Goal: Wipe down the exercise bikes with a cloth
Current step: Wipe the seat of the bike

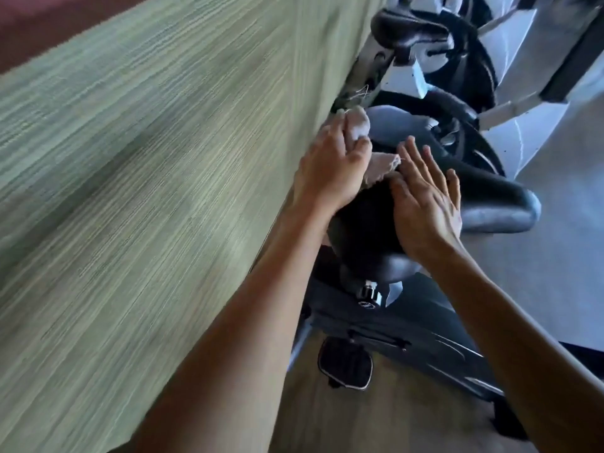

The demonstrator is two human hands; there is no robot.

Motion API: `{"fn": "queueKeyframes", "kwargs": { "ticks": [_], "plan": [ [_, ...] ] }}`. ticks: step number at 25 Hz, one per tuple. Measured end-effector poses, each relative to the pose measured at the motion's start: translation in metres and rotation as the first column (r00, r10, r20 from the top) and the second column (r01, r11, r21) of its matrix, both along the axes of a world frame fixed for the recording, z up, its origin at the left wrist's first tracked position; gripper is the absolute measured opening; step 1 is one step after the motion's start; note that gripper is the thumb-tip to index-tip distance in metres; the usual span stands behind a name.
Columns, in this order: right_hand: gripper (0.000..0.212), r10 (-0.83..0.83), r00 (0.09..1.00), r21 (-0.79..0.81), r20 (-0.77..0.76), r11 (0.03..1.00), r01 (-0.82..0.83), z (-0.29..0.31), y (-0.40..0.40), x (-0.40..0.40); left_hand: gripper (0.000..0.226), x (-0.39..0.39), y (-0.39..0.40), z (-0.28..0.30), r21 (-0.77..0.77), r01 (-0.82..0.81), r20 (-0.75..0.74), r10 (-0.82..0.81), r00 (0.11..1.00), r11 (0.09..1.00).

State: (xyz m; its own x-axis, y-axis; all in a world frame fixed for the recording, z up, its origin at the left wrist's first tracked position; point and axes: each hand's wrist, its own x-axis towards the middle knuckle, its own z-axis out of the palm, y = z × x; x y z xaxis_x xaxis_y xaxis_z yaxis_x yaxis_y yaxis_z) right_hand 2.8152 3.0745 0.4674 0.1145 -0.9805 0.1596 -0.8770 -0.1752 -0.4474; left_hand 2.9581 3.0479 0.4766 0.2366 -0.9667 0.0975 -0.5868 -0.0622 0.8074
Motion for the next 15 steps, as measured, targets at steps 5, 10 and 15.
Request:
{"fn": "queueKeyframes", "kwargs": {
  "ticks": [5, 10, 15],
  "plan": [
    [0.062, -0.097, 0.975, -0.045, 0.198, 0.993, 0.108, -0.004, 0.004, 0.0, 0.069, 0.005, 0.012, -0.005, -0.098, 0.206, 0.34, -0.162, 0.926, 0.974],
    [0.063, -0.139, 0.917, -0.045, 0.373, 0.985, 0.168, -0.003, 0.01, 0.002, 0.062, 0.012, -0.026, 0.006, 0.034, 0.37, 0.501, -0.336, 0.797, 0.929],
    [0.069, -0.255, 0.879, -0.026, 0.403, 0.957, 0.29, -0.007, 0.01, 0.004, 0.062, -0.006, -0.094, 0.012, 0.153, 0.408, 0.617, -0.409, 0.672, 0.9]
  ]
}}
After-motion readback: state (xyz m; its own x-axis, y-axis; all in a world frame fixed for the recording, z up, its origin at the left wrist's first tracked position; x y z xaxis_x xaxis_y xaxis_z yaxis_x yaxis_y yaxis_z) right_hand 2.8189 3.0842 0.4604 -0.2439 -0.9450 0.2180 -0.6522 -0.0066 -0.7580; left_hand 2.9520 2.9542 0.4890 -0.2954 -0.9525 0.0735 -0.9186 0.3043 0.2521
